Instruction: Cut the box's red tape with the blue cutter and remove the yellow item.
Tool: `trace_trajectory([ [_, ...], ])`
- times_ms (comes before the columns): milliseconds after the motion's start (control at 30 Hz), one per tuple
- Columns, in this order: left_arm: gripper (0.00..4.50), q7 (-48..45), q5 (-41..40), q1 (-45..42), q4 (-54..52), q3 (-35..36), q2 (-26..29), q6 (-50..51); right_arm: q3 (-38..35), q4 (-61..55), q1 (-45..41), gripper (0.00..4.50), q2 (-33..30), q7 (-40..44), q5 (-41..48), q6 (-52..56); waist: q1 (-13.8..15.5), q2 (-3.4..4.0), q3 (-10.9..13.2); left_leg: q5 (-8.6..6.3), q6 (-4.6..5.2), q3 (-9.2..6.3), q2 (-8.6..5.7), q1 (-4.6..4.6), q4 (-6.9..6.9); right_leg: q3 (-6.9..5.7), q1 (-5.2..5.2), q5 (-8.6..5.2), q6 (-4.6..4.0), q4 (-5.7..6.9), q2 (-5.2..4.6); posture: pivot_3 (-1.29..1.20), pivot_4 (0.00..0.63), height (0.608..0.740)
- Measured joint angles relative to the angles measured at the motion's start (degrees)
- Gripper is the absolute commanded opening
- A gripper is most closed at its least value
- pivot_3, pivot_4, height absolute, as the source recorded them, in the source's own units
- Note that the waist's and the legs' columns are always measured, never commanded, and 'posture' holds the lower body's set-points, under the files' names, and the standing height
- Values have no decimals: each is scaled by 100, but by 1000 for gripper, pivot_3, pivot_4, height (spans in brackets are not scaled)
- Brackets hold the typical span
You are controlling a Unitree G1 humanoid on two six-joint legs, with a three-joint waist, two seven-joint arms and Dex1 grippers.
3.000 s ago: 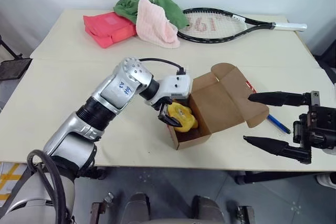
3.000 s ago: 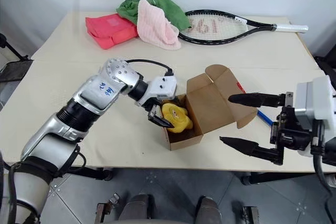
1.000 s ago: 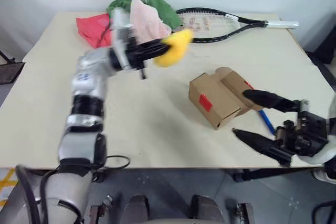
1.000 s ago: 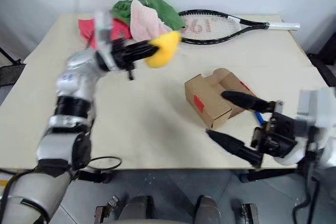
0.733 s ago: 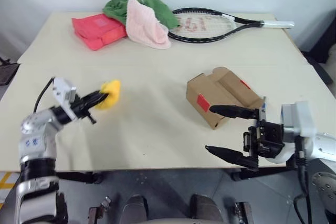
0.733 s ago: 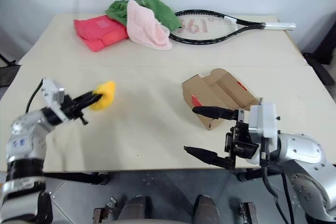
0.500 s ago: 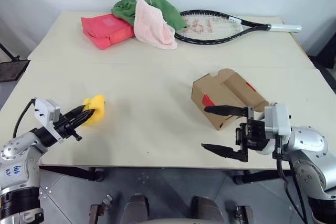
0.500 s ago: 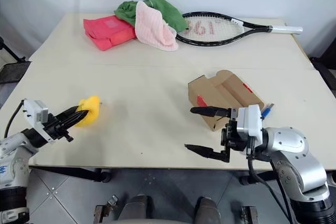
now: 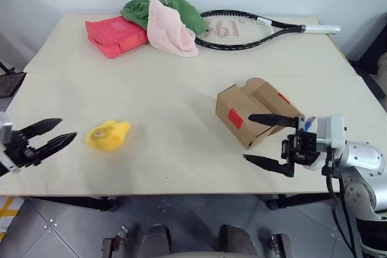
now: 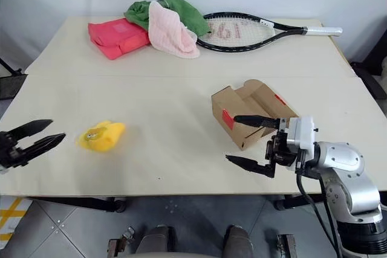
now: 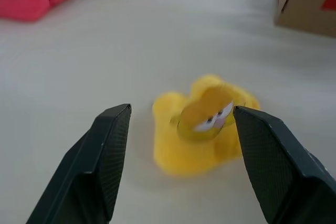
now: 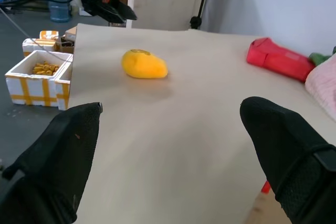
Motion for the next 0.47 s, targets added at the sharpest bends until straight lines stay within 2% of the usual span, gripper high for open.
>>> trace_trajectory([
  [100,3296,-236,158,657,-113,45,-23,-294,-5,2,109,4500,-184,190,53,73,0,-2,0,-1,-2,5,9,0,-5,-1,-6,-1,-3,-1,6,0,150,740],
  [200,3296,-93,178,1016,-199,338,-122,-359,-17,1,297,4500,-167,207,55,73,19,-2,-1,-1,-2,9,15,2,-4,-2,-6,-4,-9,-2,10,0,150,740],
  [467,3296,622,362,1145,-939,460,-638,-876,-2,5,952,4500,-26,235,-397,-563,28,-4,-2,-3,-4,13,16,5,0,-1,-3,-4,-10,-4,9,0,150,740],
])
